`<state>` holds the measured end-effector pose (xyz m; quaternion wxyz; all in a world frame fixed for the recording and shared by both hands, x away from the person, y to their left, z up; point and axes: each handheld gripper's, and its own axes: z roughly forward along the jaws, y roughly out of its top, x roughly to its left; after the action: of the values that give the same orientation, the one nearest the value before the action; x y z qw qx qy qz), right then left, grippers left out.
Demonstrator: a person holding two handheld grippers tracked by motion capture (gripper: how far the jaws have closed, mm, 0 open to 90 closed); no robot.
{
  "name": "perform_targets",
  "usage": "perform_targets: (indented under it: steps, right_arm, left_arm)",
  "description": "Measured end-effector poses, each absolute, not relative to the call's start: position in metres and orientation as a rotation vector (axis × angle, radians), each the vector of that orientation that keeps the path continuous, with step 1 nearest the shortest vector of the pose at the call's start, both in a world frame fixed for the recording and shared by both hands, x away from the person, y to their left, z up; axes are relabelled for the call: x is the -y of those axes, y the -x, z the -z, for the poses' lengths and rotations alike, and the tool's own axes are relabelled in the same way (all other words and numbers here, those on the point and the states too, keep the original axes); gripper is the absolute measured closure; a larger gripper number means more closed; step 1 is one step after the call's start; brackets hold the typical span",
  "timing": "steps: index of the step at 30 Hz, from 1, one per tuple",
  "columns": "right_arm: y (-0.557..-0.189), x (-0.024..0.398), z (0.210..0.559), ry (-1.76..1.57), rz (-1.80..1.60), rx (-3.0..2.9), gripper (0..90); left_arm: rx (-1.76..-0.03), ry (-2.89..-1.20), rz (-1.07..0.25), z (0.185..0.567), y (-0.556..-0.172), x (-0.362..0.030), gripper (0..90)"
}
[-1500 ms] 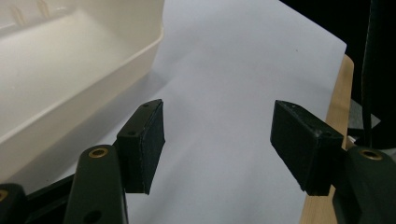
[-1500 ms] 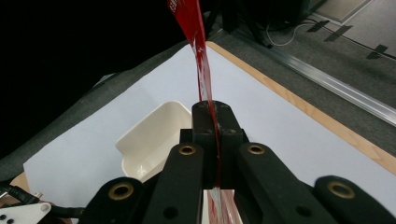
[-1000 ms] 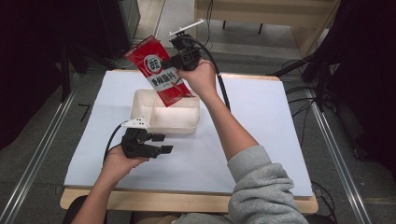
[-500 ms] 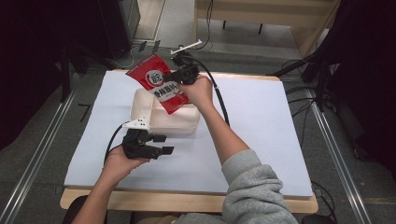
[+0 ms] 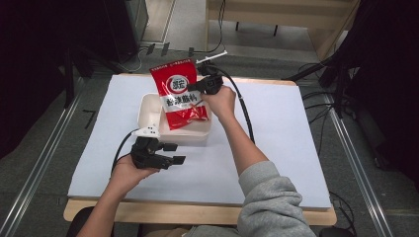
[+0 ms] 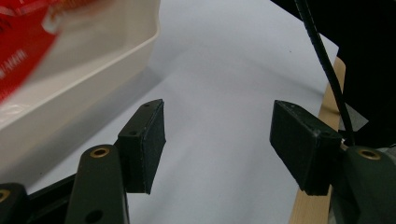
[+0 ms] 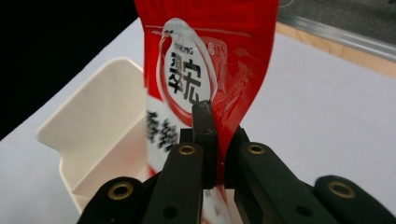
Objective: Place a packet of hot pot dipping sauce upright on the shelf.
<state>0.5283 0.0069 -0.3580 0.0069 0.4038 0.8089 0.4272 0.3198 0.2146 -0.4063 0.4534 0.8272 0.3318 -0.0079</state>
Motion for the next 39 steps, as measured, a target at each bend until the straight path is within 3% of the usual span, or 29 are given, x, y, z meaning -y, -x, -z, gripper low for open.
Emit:
perform_targets:
  steps: [5, 11, 16, 24, 39]
  right_arm:
    - [-0.527, -0.003, 0.371, -1.251, -1.348, -2.551, 87.9]
    - [-0.525, 0.008, 0.365, -1.189, -1.25, -2.552, 60.5]
    - [-0.52, 0.025, 0.359, -1.187, -1.231, -2.515, 47.9]
    - [-0.503, 0.059, 0.357, -1.195, -1.245, -2.513, 44.6]
    - [-0.432, 0.088, 0.366, -1.067, -1.319, -2.57, 44.5]
  left_arm:
    - [-0.831, -2.028, 0.022, 0.407, -0.321, -0.216, 36.7]
    - [-0.825, -2.03, 0.018, 0.406, -0.32, -0.217, 36.7]
    - [-0.827, -2.027, 0.018, 0.406, -0.32, -0.216, 36.6]
    - [-0.83, -2.036, 0.02, 0.407, -0.321, -0.216, 36.5]
    - [-0.839, -2.028, 0.013, 0.409, -0.322, -0.216, 35.3]
